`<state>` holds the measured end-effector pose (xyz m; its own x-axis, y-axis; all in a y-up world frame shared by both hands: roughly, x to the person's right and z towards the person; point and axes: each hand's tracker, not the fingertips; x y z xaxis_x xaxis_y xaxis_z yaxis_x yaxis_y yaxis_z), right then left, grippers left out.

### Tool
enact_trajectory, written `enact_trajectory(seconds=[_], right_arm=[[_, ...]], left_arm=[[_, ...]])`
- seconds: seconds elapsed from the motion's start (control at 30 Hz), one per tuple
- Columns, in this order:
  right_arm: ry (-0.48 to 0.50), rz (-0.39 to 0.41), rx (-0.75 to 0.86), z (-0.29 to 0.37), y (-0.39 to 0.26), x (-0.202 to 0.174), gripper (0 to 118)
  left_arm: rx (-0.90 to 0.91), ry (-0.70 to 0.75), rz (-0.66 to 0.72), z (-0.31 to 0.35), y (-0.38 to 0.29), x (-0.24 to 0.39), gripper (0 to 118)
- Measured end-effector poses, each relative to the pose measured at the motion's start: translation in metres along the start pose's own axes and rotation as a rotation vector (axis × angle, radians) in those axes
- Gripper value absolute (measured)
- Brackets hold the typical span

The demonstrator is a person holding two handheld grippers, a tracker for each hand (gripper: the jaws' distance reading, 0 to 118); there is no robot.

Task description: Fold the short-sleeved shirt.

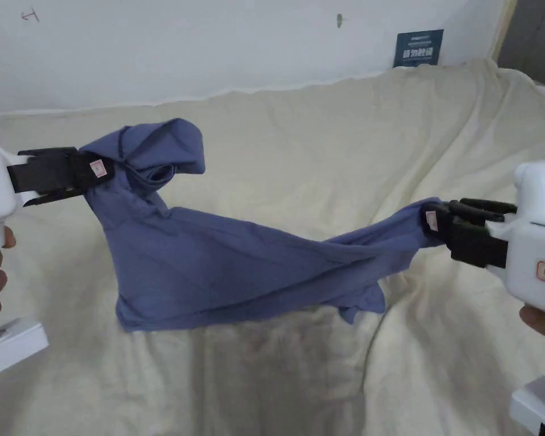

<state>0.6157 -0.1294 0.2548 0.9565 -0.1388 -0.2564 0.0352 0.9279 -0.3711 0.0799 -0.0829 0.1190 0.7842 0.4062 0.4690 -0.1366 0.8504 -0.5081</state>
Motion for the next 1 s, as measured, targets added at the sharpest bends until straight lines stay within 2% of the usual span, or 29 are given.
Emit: enact_trajectory(seconds=[0.1,0.27,0.37,0.6,0.8,1.0], right_arm=[[0.023,-0.015,0.056,0.016,0.031,-0.015,5],[0.033,0.025,0.124,0.045,0.085,-0.043,5],[0.052,0.012,0.174,0.068,0.120,-0.057,5],[0.063,0.028,0.270,0.116,0.202,-0.095,5],[0.062,0.021,0.310,0.123,0.272,-0.113,5],[0.060,0.011,0.309,0.086,0.324,-0.104,5]], left_arm=[[0.073,0.006,0.036,0.048,0.015,0.012,3],[0.191,0.042,0.064,0.122,0.043,0.040,3],[0.272,0.040,0.099,0.165,0.065,0.062,3],[0.399,0.127,0.041,0.241,0.122,0.114,3],[0.467,0.152,0.034,0.262,0.170,0.131,3],[0.496,0.164,0.066,0.229,0.208,0.111,3]])
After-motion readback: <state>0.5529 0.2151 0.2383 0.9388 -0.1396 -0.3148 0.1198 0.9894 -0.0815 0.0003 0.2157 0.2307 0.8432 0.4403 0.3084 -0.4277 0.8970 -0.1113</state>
